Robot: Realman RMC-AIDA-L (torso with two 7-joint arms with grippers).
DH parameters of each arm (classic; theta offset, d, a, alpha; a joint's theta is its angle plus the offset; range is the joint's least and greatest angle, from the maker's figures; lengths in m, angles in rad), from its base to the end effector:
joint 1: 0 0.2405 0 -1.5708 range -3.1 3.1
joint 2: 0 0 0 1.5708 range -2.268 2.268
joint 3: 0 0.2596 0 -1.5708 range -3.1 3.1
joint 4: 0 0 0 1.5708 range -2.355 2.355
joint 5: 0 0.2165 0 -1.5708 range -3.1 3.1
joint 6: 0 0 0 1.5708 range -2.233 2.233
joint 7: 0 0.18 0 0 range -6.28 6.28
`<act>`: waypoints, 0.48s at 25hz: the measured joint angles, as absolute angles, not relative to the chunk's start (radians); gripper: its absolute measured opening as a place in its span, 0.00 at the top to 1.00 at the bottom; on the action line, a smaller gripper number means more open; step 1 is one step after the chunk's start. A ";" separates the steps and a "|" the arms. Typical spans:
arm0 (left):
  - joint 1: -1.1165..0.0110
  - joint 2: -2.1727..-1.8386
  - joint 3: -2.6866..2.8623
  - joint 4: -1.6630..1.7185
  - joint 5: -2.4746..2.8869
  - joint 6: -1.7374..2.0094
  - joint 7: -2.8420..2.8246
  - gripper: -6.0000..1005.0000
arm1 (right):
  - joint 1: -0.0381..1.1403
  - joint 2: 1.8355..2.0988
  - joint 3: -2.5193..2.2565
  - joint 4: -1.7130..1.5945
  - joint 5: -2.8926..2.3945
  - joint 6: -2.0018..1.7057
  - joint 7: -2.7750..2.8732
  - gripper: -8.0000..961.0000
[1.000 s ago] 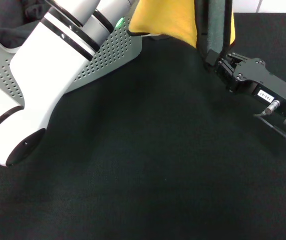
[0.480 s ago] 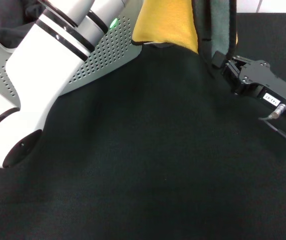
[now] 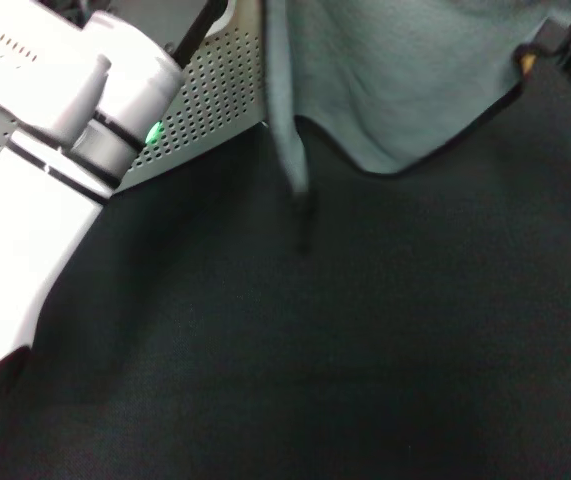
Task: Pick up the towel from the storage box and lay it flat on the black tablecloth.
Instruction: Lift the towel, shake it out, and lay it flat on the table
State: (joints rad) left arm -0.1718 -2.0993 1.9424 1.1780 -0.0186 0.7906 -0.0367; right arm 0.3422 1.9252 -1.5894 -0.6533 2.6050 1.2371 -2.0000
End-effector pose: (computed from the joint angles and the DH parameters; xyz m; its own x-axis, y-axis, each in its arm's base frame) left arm -0.1087 0.3658 -0.0099 0.6317 -0.4577 0.6257 0.4413 -0.4513 -0.7756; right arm 0.2194 0.3773 0.0189 0.4364 -0.0955 -0.8947 -0.6228 -0.7497 -0.2238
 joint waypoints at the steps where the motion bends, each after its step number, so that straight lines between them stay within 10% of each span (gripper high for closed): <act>1: -0.161 -2.099 1.943 1.166 -0.019 0.816 -0.057 0.97 | 0.333 1.922 -1.545 -0.687 2.557 1.236 -1.971 0.98; 12: -0.108 -2.091 1.912 0.994 0.064 1.085 -0.285 0.97 | 0.274 1.988 -1.204 -0.980 2.140 1.229 -1.713 0.98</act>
State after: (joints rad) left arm -0.1083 -2.0914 1.9121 0.9942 0.0644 1.0851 -0.2852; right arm 0.2737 1.9883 -1.2039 -0.9802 2.1399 1.2294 -1.7130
